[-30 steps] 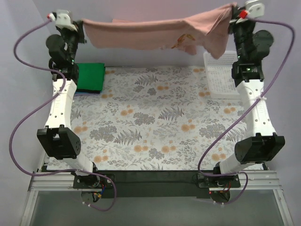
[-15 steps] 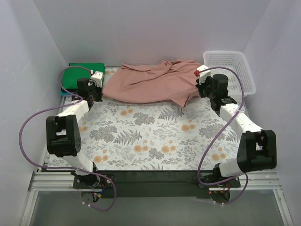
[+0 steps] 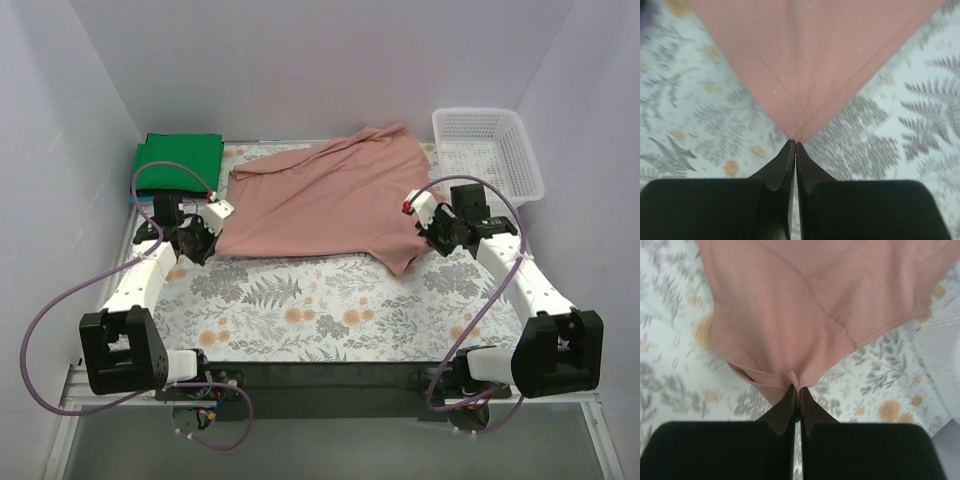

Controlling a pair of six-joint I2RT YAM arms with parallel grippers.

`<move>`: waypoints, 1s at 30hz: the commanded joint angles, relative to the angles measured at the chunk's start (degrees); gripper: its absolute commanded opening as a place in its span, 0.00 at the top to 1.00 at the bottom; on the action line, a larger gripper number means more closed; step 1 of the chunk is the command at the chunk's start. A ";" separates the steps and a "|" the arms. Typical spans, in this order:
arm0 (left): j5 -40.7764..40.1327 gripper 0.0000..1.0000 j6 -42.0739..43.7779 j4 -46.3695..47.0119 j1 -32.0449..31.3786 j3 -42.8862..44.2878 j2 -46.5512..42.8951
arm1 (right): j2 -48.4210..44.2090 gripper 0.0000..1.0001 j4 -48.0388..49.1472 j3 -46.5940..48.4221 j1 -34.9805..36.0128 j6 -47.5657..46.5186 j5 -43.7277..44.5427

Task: Fold and stack the t-shirts
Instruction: Flatten the tshirt out

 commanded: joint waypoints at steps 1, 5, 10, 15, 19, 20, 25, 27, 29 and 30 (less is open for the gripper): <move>1.55 1.00 10.93 -18.14 0.43 -5.61 -4.29 | -6.00 0.99 -17.54 -3.57 -0.03 -9.88 -1.55; 0.06 1.00 19.79 -25.26 0.43 -11.33 -9.39 | -10.04 0.99 -29.58 -6.13 1.90 -17.09 -2.34; -0.91 0.71 25.18 -34.67 0.43 -10.64 -12.48 | -13.74 0.64 -39.35 -3.15 5.33 -20.97 -2.08; 1.27 0.37 23.60 -36.88 0.70 -3.26 -10.03 | -10.77 0.17 -39.54 5.28 4.98 -19.75 -3.21; 7.69 0.39 16.77 -34.16 0.78 3.51 -3.19 | -3.12 0.39 -37.52 10.21 4.90 -14.92 -5.42; 8.23 0.42 14.05 -32.06 0.78 4.30 -2.12 | -0.15 0.45 -33.68 10.13 4.89 -13.60 -4.46; 5.96 0.58 -1.25 -13.35 0.87 5.10 5.08 | 10.32 0.66 -21.88 11.18 4.98 -4.54 1.69; 4.98 0.62 -6.97 -9.21 0.78 6.24 9.90 | 15.32 0.68 -20.55 13.02 4.90 -2.96 3.10; 3.58 0.66 -9.09 -7.79 0.70 7.82 13.08 | 19.10 0.70 -18.79 13.82 4.89 -1.64 4.51; 3.23 0.66 -11.01 -6.31 0.70 8.09 15.45 | 20.09 0.71 -18.53 13.99 4.89 -1.37 4.78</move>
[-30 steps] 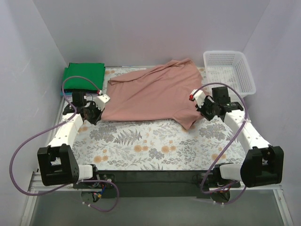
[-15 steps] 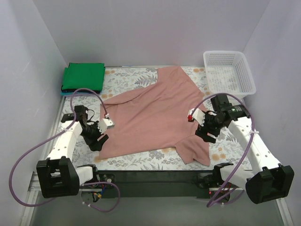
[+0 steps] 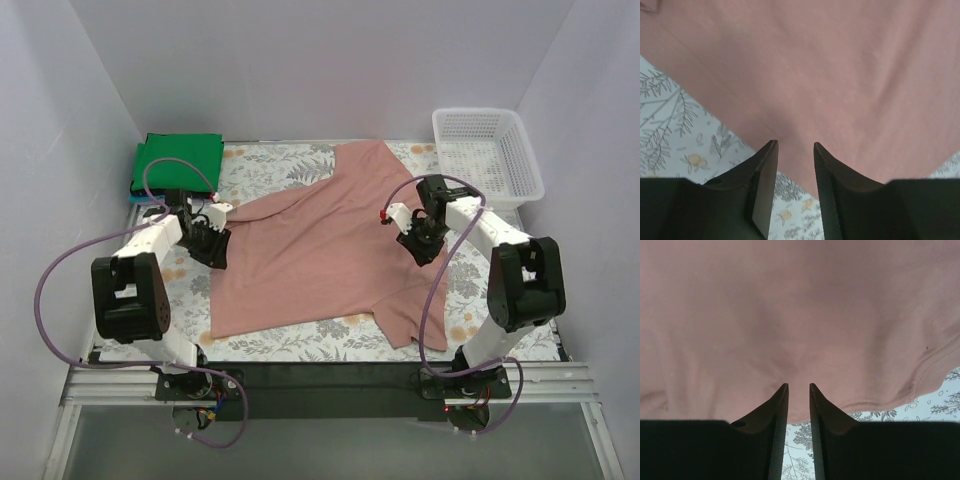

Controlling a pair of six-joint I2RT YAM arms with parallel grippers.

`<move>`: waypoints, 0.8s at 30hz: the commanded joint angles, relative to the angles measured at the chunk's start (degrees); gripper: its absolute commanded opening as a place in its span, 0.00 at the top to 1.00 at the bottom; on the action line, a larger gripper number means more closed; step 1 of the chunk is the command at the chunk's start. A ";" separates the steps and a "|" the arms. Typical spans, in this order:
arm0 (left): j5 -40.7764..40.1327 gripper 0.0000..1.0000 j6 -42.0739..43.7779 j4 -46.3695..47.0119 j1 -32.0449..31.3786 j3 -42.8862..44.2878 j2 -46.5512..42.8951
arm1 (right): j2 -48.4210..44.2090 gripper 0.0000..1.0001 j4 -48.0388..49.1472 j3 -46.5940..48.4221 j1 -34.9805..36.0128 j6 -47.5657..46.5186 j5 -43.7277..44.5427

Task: Fold and stack the t-shirts
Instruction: Flatten the tshirt out

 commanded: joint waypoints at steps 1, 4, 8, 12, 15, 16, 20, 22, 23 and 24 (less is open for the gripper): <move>-1.93 0.67 -8.78 8.42 0.19 2.56 4.14 | 3.85 0.71 4.81 2.74 -0.18 4.07 3.62; -3.78 0.68 -8.96 9.21 0.28 2.04 7.30 | 5.27 0.74 5.17 0.47 -0.09 4.16 4.76; -6.24 0.70 -7.38 9.83 0.19 -2.52 7.67 | 5.10 0.75 5.26 -4.72 0.09 2.76 6.52; -8.44 0.71 -5.01 9.92 0.28 -8.68 4.95 | 2.82 0.75 5.00 -11.92 0.96 1.00 7.58; -8.62 0.71 -3.60 8.87 0.19 -12.71 2.05 | 0.36 0.75 4.56 -17.11 2.37 -0.58 8.81; -8.53 0.71 -3.42 8.34 0.19 -13.43 1.44 | -0.35 0.75 4.03 -18.17 2.98 -0.93 8.90; -6.52 0.71 -1.05 3.08 0.19 -15.89 -2.43 | -5.26 0.75 -1.06 -20.64 3.43 -3.30 6.98; -4.68 0.71 0.45 -1.32 0.28 -14.59 -5.33 | -7.55 0.75 -3.87 -20.20 3.52 -5.05 5.83; -3.10 0.71 0.10 -1.85 0.28 -13.62 -6.38 | -9.65 0.75 -4.32 -19.42 3.52 -5.33 5.30; -1.78 0.71 -1.04 -2.56 0.19 -11.70 -7.61 | -10.37 0.74 -4.67 -16.89 3.43 -5.42 4.69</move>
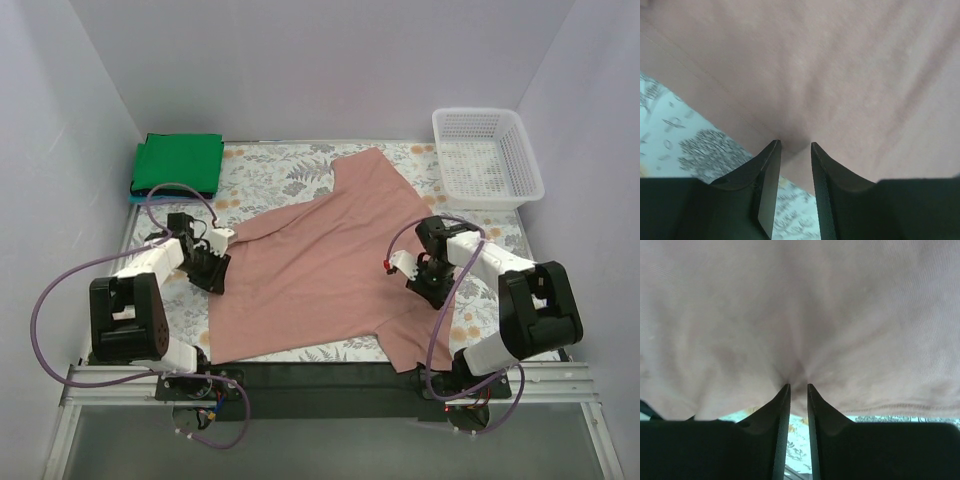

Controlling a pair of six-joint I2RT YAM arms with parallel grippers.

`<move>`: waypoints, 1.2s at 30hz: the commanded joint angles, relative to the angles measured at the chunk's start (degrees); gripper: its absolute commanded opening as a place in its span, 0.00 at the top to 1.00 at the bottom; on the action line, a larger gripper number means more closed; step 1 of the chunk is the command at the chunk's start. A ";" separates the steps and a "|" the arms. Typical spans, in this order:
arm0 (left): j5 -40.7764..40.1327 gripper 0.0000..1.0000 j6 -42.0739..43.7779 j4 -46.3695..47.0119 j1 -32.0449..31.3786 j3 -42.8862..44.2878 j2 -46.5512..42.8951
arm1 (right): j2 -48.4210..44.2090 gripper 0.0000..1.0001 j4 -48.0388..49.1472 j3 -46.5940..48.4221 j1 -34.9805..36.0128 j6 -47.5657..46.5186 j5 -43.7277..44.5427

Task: Fold and stack the t-shirts
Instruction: Flatten the tshirt out

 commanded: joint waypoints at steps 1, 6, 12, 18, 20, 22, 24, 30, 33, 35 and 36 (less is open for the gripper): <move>4.33 0.70 0.11 -9.16 0.28 5.81 -2.92 | -4.21 0.74 -6.75 4.77 -0.09 -2.32 -3.99; 8.47 0.60 -9.10 -3.81 0.28 19.20 1.20 | 0.61 0.73 -8.60 19.88 -0.18 4.53 -10.94; 3.30 0.52 -14.30 3.84 0.28 26.15 11.21 | 9.31 0.74 -8.25 29.13 -0.09 11.13 -12.00; 3.99 0.50 -17.03 1.47 0.28 29.23 16.93 | 12.48 0.76 -4.74 28.61 -0.09 15.00 -11.13; 3.99 0.48 -17.73 1.03 0.28 29.14 17.64 | 13.62 0.76 -3.94 28.00 0.00 15.79 -9.64; 2.94 0.47 -18.17 0.94 0.37 29.06 18.61 | 14.50 0.77 -3.42 27.29 0.17 15.97 -9.36; 1.71 0.47 -18.52 1.47 0.28 28.71 19.31 | 15.39 0.78 -3.24 26.68 0.43 15.97 -9.54; 0.39 0.52 -19.05 3.14 0.19 27.82 21.16 | 16.18 0.78 -2.80 26.50 0.79 16.15 -10.07; 0.47 0.61 -19.32 3.40 0.28 28.35 21.51 | 16.35 0.78 -2.89 26.41 0.96 16.23 -9.89; 0.65 0.63 -19.58 3.49 0.37 28.79 21.51 | 16.09 0.78 -2.80 25.97 0.96 16.15 -9.89; 0.91 0.65 -19.67 3.40 0.28 28.88 21.51 | 16.09 0.78 -2.80 25.71 1.05 16.15 -9.89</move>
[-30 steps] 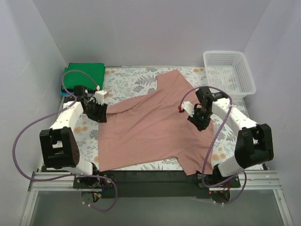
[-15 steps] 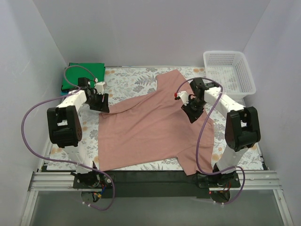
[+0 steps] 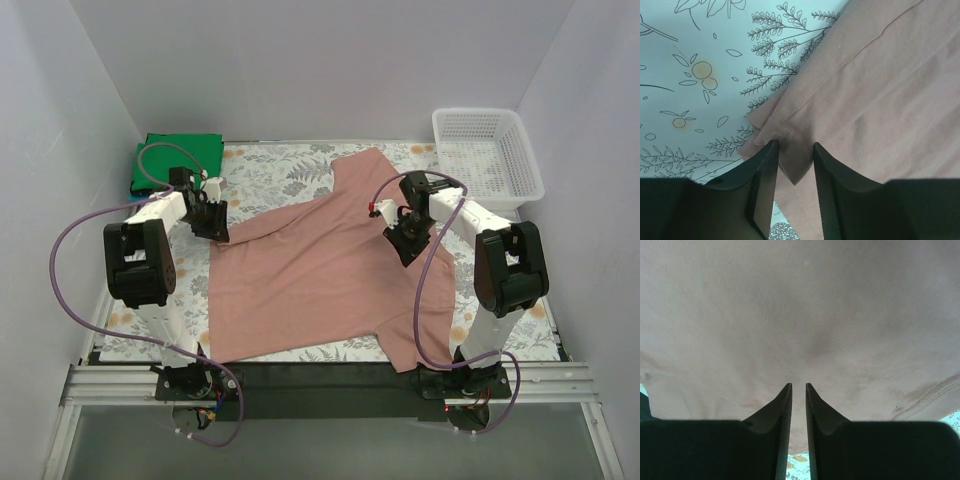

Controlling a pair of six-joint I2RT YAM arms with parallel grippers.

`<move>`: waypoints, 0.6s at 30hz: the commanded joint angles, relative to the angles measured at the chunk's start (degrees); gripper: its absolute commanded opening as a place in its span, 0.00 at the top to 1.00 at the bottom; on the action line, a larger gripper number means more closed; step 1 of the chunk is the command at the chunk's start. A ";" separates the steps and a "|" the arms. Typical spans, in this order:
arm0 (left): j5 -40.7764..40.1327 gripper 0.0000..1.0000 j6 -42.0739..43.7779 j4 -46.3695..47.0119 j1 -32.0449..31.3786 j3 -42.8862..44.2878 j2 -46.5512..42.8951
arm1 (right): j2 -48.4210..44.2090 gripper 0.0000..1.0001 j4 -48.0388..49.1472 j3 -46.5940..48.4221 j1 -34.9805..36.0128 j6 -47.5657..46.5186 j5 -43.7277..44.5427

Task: Fold and stack the t-shirts
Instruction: Flatten the tshirt out

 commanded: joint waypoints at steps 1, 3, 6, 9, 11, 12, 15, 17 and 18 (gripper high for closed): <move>0.04 0.68 -0.65 0.91 0.28 1.34 -1.05 | -0.19 0.78 0.33 -0.89 0.29 0.52 -0.34; 0.13 0.73 -1.00 1.26 0.28 1.34 -1.13 | -0.11 0.78 0.41 -1.51 0.29 0.43 -0.34; -0.22 0.88 -1.62 1.96 0.28 1.43 -1.57 | -0.02 0.78 0.41 -2.12 0.55 0.43 -0.25; -0.84 0.95 -1.79 2.49 0.28 1.69 -2.19 | 0.07 0.78 0.59 -3.09 0.64 0.25 0.45; -1.01 0.91 -1.80 2.67 0.28 1.78 -2.36 | 0.33 0.78 0.85 -3.44 0.81 0.17 1.24; -1.02 0.86 -1.62 2.58 0.28 1.87 -2.28 | 0.42 0.78 0.94 -3.70 0.81 0.08 1.33; -0.75 0.66 -1.53 2.49 0.28 1.78 -2.01 | 0.69 0.78 1.03 -4.06 0.81 -0.01 1.68; -0.84 0.64 -1.79 2.67 0.28 1.78 -1.84 | 0.60 0.78 1.03 -4.23 0.81 -0.10 1.68; -1.01 0.66 -2.06 3.19 0.28 1.78 -1.66 | 0.51 0.78 1.03 -4.41 0.81 -0.10 1.68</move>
